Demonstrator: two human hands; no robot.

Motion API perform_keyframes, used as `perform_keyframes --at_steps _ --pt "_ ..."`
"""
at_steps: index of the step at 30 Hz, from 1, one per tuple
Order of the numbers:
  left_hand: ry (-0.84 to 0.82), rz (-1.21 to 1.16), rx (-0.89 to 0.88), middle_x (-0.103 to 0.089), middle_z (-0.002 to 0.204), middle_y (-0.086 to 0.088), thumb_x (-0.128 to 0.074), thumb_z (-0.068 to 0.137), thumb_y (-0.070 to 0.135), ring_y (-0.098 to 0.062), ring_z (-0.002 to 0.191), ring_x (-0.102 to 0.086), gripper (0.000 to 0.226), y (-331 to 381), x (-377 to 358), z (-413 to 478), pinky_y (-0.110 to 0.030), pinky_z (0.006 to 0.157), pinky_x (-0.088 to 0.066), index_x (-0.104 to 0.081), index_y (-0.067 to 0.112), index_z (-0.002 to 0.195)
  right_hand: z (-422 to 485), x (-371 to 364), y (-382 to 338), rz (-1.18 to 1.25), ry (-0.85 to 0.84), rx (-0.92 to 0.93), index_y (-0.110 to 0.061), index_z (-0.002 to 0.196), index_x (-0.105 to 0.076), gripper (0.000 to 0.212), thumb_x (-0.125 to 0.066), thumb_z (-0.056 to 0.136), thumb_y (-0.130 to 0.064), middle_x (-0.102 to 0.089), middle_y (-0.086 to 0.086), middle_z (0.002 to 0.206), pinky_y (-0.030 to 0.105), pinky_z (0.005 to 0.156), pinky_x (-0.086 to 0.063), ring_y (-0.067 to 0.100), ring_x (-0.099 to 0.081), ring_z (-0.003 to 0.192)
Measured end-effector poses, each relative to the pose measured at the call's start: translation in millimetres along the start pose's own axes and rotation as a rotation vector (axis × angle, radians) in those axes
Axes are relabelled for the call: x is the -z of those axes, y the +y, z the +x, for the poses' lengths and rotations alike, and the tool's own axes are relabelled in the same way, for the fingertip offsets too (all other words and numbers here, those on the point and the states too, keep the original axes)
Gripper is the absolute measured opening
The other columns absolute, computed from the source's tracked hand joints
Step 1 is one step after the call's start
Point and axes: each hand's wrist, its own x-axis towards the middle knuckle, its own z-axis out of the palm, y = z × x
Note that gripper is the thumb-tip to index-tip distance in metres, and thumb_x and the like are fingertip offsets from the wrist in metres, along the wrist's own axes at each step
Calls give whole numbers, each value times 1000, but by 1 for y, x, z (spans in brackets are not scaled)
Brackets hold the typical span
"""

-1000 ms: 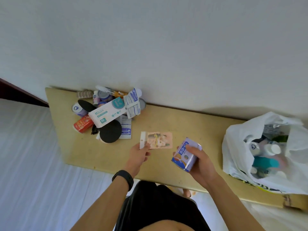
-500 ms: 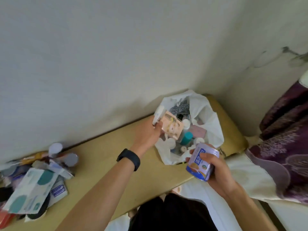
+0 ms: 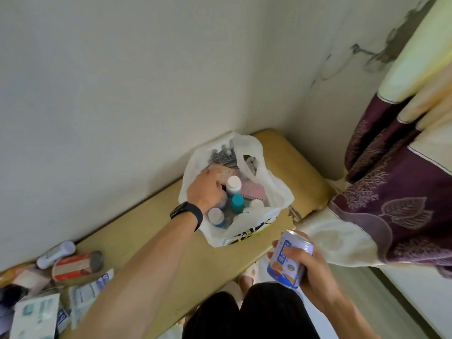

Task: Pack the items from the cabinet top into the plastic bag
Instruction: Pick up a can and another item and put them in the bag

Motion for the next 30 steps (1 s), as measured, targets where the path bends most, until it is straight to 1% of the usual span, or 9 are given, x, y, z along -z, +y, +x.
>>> perform_keyframes --at_steps 5,7,10,12,16,21,23,26,30 --pt "259 192 109 -27 156 -8 -62 85 23 -30 139 -28 41 -24 -14 -50 -45 112 -29 -56 26 125 18 -26 -11 -165 -83 -6 -8 116 -59 63 -81 58 -15 -72 20 101 47 74 -61 37 -72 89" --pt "167 192 248 -13 161 -11 -62 87 34 -34 143 -19 46 -34 -16 -66 -49 113 -24 -48 34 131 29 -40 -18 -237 -102 17 -12 112 -61 54 -82 62 -10 -73 18 100 51 78 -60 35 -72 89" --pt "-54 8 393 -37 148 -10 -55 89 25 -33 129 -42 57 -43 -15 -83 -46 102 -43 -38 37 143 49 -63 -27 -366 -96 84 -21 112 -63 52 -86 65 -19 -74 11 103 52 83 -59 32 -72 94" --pt "-45 -81 406 -53 131 -6 -53 89 17 -29 114 -54 53 -47 -14 -92 -43 89 -52 -44 32 139 65 -79 -32 -432 -77 137 -25 112 -60 47 -83 71 -22 -72 7 104 45 82 -60 29 -71 96" --pt "57 -220 439 -52 134 -4 -50 91 10 -26 119 -53 53 -51 -11 -106 -41 93 -50 -45 22 142 97 -116 -45 -581 -57 273 -26 117 -57 52 -85 72 -28 -70 -3 103 36 79 -60 16 -70 95" --pt "117 -352 354 -47 140 -7 -46 93 7 -29 121 -51 59 -47 2 -109 -39 99 -47 -37 18 150 138 -133 -58 -925 54 366 -28 117 -52 68 -86 62 -47 -67 -6 104 41 84 -59 18 -66 96" --pt "118 -403 332 -45 144 -9 -46 93 7 -30 125 -50 61 -42 5 -107 -39 103 -44 -35 17 152 152 -130 -64 -853 80 237 -20 116 -54 64 -86 65 -44 -69 4 106 41 81 -59 22 -68 94" --pt "142 -481 324 -45 146 -10 -46 93 2 -30 131 -45 63 -31 9 -102 -35 106 -40 -34 16 153 159 -123 -73 -546 -12 -80 -9 101 -62 30 -77 79 -24 -73 15 89 36 64 -60 24 -72 72" --pt "140 -563 320 -44 149 -8 -45 92 2 -29 133 -44 64 -20 13 -94 -37 109 -39 -35 21 152 182 -100 -77 -850 -50 -38 -5 105 -62 37 -78 78 -24 -72 17 92 34 63 -59 25 -71 73"
